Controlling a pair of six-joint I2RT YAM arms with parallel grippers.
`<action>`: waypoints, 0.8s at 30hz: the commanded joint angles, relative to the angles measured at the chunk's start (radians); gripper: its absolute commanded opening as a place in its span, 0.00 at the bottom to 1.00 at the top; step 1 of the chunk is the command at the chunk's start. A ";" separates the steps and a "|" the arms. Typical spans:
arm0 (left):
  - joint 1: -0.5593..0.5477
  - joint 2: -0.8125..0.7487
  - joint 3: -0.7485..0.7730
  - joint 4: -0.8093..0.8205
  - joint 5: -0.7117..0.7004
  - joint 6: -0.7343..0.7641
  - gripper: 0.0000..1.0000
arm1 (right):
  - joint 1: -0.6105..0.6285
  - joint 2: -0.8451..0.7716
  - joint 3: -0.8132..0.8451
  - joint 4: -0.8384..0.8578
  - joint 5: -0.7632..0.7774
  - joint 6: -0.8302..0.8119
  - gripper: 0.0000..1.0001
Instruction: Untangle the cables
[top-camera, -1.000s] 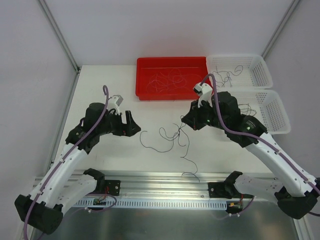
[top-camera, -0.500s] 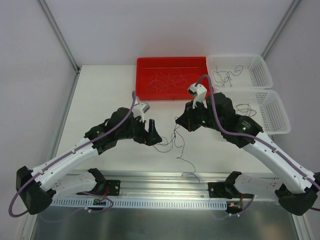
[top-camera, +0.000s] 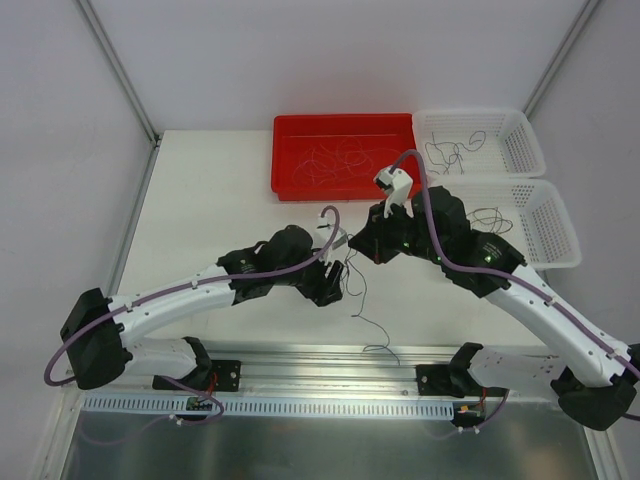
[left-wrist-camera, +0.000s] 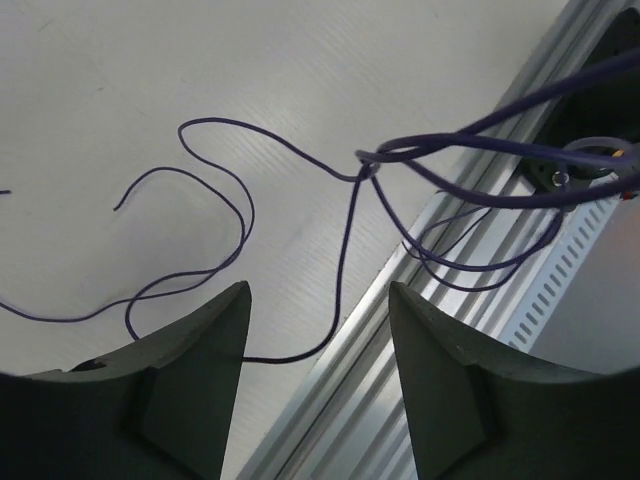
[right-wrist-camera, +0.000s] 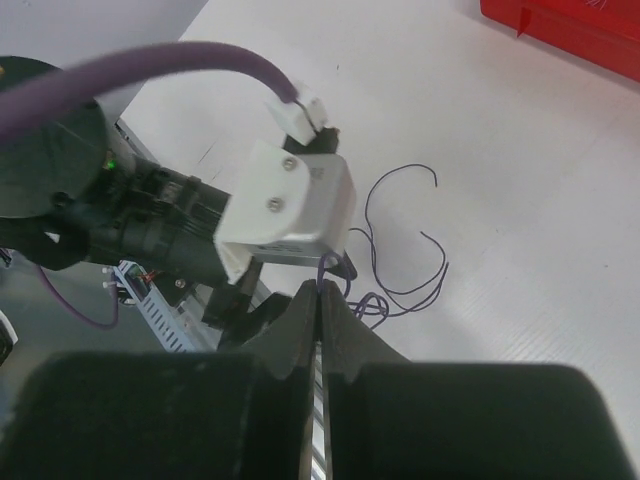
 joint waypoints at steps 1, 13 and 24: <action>-0.011 0.036 0.036 0.042 -0.055 0.060 0.56 | 0.009 -0.037 0.031 0.035 0.000 0.017 0.01; -0.010 -0.091 -0.030 0.044 -0.176 0.039 0.00 | -0.026 -0.051 -0.033 -0.045 0.236 0.018 0.01; 0.024 -0.180 -0.019 -0.002 -0.186 -0.056 0.00 | -0.120 -0.078 -0.191 0.085 0.065 0.126 0.55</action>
